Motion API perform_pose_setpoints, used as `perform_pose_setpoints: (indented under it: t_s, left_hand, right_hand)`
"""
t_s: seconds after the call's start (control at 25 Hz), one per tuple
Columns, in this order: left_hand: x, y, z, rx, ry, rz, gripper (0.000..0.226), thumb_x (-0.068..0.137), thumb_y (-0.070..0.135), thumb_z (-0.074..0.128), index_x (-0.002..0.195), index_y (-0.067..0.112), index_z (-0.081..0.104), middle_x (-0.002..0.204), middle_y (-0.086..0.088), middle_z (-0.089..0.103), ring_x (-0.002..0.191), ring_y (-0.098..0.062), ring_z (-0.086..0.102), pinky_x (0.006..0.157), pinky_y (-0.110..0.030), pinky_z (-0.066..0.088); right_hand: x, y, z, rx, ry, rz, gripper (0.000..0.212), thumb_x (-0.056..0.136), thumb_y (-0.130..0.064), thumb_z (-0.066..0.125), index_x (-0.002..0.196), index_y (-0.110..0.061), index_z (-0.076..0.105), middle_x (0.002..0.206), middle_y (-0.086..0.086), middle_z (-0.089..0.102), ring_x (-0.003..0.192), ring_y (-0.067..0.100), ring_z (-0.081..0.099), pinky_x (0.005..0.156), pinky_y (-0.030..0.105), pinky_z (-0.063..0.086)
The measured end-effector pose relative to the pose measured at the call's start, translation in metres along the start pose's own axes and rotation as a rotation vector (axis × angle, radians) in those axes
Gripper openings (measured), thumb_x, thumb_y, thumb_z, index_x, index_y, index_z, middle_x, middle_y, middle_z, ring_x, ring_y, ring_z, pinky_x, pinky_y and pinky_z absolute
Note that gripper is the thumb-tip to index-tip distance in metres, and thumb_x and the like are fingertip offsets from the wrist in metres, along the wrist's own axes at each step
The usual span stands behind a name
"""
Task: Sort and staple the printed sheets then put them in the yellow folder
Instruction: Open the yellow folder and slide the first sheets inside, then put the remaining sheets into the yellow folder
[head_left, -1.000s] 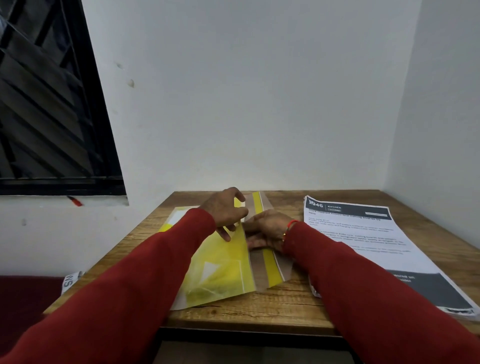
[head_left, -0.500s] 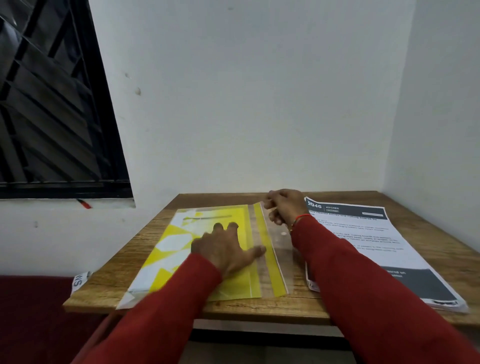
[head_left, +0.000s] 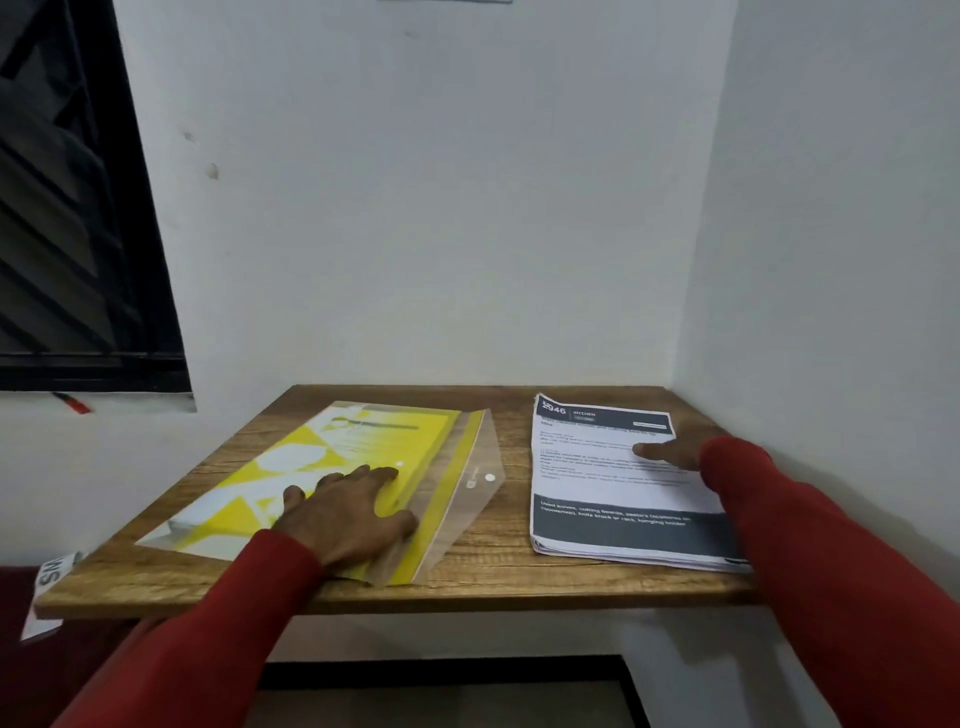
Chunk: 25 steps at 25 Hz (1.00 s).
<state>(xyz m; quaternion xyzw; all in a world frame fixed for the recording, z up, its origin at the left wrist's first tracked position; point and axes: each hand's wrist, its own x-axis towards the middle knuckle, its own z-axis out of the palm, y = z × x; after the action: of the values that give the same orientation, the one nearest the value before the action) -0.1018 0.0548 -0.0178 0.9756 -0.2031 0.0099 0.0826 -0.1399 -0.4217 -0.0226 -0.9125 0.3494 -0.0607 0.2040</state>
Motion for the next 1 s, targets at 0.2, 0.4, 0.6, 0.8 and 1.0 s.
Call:
perform_pose_setpoints:
  t_s: [0.2, 0.4, 0.6, 0.8, 1.0]
  left_hand:
    - [-0.002, 0.003, -0.003, -0.033, 0.018, -0.017, 0.076, 0.084, 0.07, 0.047, 0.152, 0.044, 0.026, 0.163, 0.011, 0.025, 0.147, -0.021, 0.028, 0.111, -0.054, 0.024]
    - [-0.012, 0.007, -0.009, 0.063, 0.057, -0.015, 0.066, 0.088, 0.066, 0.043, 0.149, 0.041, 0.036, 0.156, 0.011, 0.037, 0.141, -0.02, 0.036, 0.107, -0.052, 0.027]
    - [-0.018, 0.009, -0.003, 0.048, 0.108, -0.028, 0.062, 0.088, 0.067, 0.038, 0.146, 0.043, 0.039, 0.153, 0.016, 0.04, 0.137, -0.018, 0.038, 0.107, -0.051, 0.026]
    - [-0.025, 0.006, 0.007, 0.026, 0.22, -0.022, 0.06, 0.088, 0.069, 0.035, 0.142, 0.044, 0.043, 0.148, 0.022, 0.043, 0.136, -0.013, 0.037, 0.104, -0.048, 0.025]
    - [-0.025, 0.011, 0.004, 0.005, 0.247, -0.051, 0.057, 0.086, 0.067, 0.041, 0.138, 0.044, 0.048, 0.144, 0.019, 0.051, 0.132, -0.012, 0.046, 0.102, -0.047, 0.028]
  right_hand:
    - [-0.055, -0.035, -0.03, 0.015, -0.046, 0.02, 0.038, 0.071, -0.025, 0.086, 0.09, -0.003, 0.062, 0.095, 0.009, 0.064, 0.083, 0.024, 0.059, 0.087, 0.029, 0.046]
    - [-0.064, -0.044, -0.02, 0.117, -0.045, 0.067, 0.034, 0.089, -0.039, 0.07, 0.088, -0.005, 0.064, 0.107, 0.013, 0.062, 0.083, 0.025, 0.059, 0.072, 0.025, 0.043]
    - [-0.047, -0.049, -0.006, 0.262, -0.035, -0.024, 0.091, 0.075, -0.056, 0.077, 0.145, -0.009, 0.043, 0.142, 0.006, 0.051, 0.13, 0.027, 0.048, 0.113, 0.043, 0.033]
    - [-0.045, -0.047, -0.007, 0.534, 0.103, -0.059, 0.041, 0.074, -0.005, 0.083, 0.113, -0.001, 0.069, 0.117, 0.007, 0.067, 0.108, 0.023, 0.062, 0.094, 0.032, 0.045]
    - [-0.051, -0.031, -0.031, 0.547, 0.394, -0.056, 0.02, 0.084, -0.018, 0.075, 0.1, -0.006, 0.073, 0.101, 0.017, 0.072, 0.099, 0.032, 0.067, 0.077, 0.029, 0.043]
